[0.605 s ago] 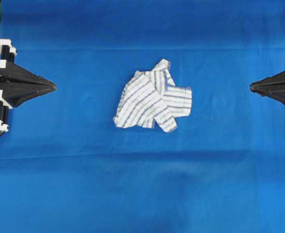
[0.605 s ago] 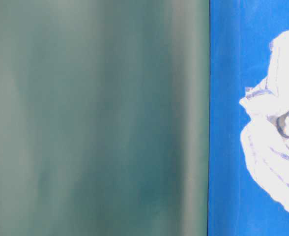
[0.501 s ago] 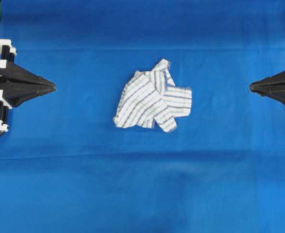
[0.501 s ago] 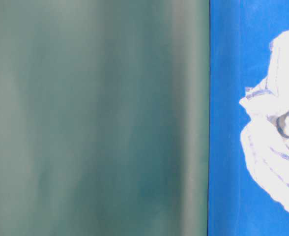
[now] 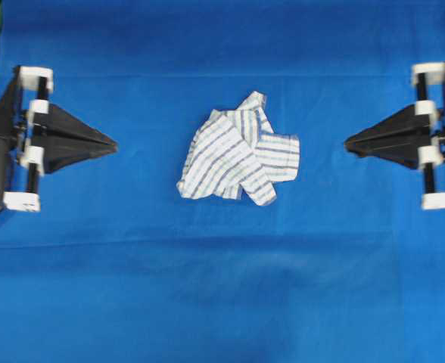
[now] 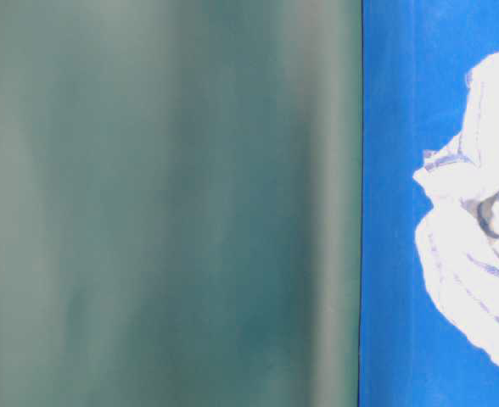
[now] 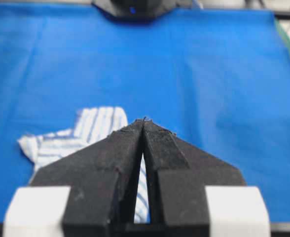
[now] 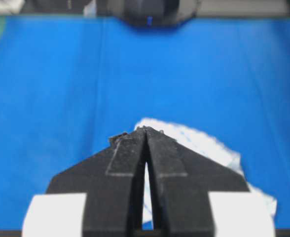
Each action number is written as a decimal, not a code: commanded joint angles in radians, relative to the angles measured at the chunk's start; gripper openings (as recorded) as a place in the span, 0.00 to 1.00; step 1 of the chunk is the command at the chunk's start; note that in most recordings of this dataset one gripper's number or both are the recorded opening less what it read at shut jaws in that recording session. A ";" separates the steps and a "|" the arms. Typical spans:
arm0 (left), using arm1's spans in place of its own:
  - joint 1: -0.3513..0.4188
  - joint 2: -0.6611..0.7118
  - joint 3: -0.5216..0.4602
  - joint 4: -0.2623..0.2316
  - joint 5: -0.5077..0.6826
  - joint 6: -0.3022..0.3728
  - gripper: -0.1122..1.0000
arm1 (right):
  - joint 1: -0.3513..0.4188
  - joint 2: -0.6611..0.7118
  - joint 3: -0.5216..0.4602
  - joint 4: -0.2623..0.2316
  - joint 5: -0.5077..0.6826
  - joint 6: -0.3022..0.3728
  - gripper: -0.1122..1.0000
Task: Lift the towel with both arms.
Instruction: 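Move both grippers inward toward the striped towel's left and right edges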
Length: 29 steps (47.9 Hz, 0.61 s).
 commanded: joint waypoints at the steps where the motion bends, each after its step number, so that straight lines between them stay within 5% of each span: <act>1: -0.006 0.043 -0.038 -0.003 0.006 -0.002 0.11 | 0.006 0.049 -0.043 0.005 0.012 0.002 0.10; 5: -0.009 0.104 -0.052 -0.005 0.012 -0.003 0.13 | 0.008 0.101 -0.055 0.006 0.023 0.003 0.10; 12: -0.023 0.216 -0.092 -0.005 0.021 0.000 0.45 | 0.015 0.213 -0.091 0.006 0.063 0.021 0.15; 21: -0.023 0.351 -0.120 -0.005 0.031 0.006 0.90 | 0.032 0.382 -0.141 0.002 0.080 0.023 0.63; 24: -0.023 0.413 -0.123 -0.005 0.017 0.006 0.92 | 0.037 0.437 -0.160 0.002 0.081 0.023 0.71; 29: -0.023 0.505 -0.127 -0.005 -0.025 0.006 0.91 | 0.037 0.531 -0.184 -0.002 0.074 0.021 0.68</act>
